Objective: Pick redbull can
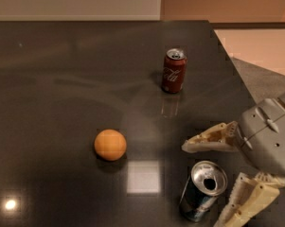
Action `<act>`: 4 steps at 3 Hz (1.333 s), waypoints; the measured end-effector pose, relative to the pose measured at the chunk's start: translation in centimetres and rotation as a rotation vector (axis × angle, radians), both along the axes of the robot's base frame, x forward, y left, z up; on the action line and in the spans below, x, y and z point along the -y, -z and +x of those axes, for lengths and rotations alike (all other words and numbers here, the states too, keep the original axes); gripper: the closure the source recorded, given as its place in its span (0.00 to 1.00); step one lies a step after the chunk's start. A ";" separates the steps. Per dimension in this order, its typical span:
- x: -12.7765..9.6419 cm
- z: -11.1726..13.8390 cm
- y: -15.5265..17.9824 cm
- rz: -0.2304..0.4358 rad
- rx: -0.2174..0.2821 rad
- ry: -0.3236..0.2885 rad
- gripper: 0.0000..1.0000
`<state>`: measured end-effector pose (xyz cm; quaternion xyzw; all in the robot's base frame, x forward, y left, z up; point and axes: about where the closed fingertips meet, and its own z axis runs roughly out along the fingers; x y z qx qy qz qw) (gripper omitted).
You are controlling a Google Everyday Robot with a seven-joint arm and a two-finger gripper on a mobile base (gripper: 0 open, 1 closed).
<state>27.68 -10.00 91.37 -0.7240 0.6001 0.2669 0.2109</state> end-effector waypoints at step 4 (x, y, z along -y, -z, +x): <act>-0.5 3.3 -5.0 0.062 0.012 0.087 1.00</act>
Offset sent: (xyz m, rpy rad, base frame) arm 0.0058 0.0101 0.0297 0.0502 0.0320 -0.0305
